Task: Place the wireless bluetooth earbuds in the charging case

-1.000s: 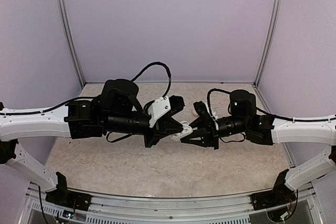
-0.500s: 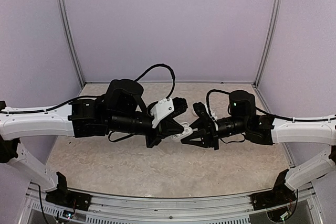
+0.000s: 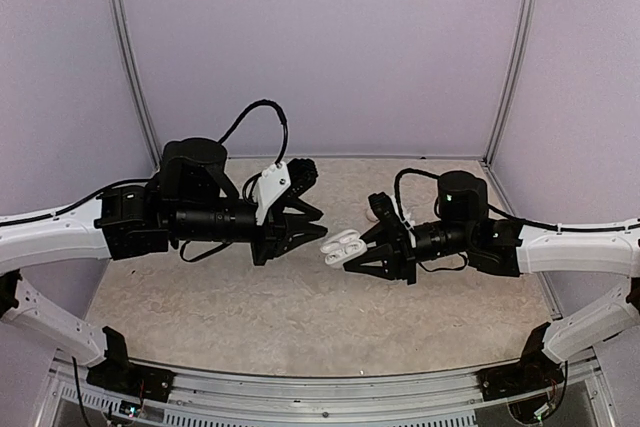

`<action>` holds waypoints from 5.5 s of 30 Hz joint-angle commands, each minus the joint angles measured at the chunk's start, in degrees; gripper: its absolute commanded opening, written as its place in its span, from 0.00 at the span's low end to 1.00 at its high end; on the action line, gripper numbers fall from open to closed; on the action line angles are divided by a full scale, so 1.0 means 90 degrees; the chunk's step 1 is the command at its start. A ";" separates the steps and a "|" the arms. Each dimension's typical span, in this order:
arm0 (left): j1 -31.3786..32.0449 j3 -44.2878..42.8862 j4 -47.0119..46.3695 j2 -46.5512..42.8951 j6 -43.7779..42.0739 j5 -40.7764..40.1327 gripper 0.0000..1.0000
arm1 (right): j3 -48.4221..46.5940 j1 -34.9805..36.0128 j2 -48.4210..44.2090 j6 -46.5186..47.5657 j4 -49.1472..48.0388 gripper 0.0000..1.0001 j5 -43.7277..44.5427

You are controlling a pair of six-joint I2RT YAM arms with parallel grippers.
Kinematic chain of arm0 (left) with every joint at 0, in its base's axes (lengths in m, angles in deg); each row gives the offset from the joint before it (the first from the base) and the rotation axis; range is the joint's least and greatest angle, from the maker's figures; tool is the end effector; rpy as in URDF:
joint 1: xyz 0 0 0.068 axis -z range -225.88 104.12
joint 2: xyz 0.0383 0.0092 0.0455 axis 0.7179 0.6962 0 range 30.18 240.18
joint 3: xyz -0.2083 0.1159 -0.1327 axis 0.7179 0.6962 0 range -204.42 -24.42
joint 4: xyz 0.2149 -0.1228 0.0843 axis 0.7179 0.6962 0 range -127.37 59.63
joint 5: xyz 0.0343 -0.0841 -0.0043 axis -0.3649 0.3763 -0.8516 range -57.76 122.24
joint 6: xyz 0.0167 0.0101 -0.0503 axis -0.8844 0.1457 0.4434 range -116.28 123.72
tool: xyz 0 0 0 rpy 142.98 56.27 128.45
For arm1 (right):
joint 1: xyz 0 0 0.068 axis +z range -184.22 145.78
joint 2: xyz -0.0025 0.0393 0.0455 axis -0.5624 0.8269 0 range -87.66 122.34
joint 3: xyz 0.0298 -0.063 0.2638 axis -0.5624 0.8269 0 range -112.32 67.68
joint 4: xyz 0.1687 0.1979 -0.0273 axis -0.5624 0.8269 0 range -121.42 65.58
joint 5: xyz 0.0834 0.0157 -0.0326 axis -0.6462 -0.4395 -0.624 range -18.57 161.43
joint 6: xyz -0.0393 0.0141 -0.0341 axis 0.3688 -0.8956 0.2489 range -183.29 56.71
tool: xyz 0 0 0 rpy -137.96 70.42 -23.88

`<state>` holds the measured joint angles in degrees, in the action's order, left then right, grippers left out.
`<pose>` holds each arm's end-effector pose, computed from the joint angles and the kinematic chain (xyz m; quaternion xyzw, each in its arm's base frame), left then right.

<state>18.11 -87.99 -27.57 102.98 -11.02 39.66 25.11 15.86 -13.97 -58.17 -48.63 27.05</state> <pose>0.1260 -0.2688 0.3499 0.5444 0.6044 -0.2892 0.5046 0.1627 0.2331 0.2677 -0.5441 0.5384 0.4930 0.4136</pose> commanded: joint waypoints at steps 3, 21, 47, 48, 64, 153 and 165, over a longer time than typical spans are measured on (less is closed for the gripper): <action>-0.0310 0.0335 -0.0319 -0.0188 0.0241 0.0412 0.46 | 0.0013 0.0023 -0.0135 0.0045 -0.0158 0.00 -0.0033; -0.0248 0.0698 -0.0868 0.0241 0.0222 0.1677 0.85 | -0.0106 0.0005 -0.0156 -0.0029 -0.0303 0.00 -0.0011; 0.1068 0.0832 -0.1040 -0.0019 -0.1325 -0.0617 0.75 | 0.0026 -0.0247 -0.0093 -0.1102 -0.0777 0.00 -0.0211; 0.1089 0.0841 -0.1040 -0.0029 -0.1376 -0.0612 0.74 | 0.0023 -0.0246 -0.0089 -0.1168 -0.0794 0.00 -0.0222; 0.0881 0.1347 -0.2010 -0.0224 -0.1025 -0.2164 0.98 | 0.0021 -0.0535 -0.0106 -0.1535 -0.0754 0.00 -0.0186; -0.1576 0.1139 -0.2090 -0.0279 0.3405 -0.3466 0.99 | -0.0581 -0.3537 0.2443 -0.2987 0.0452 0.79 0.0953; -0.2949 0.1246 -0.1759 -0.0192 0.4107 -0.2115 0.99 | -0.0836 -0.3690 0.0713 -0.2253 0.1643 0.99 0.2176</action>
<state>-4.78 -77.04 -44.36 101.10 22.42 13.89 18.58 -16.57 -4.39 -80.83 -38.88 41.28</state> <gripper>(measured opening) 0.990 0.995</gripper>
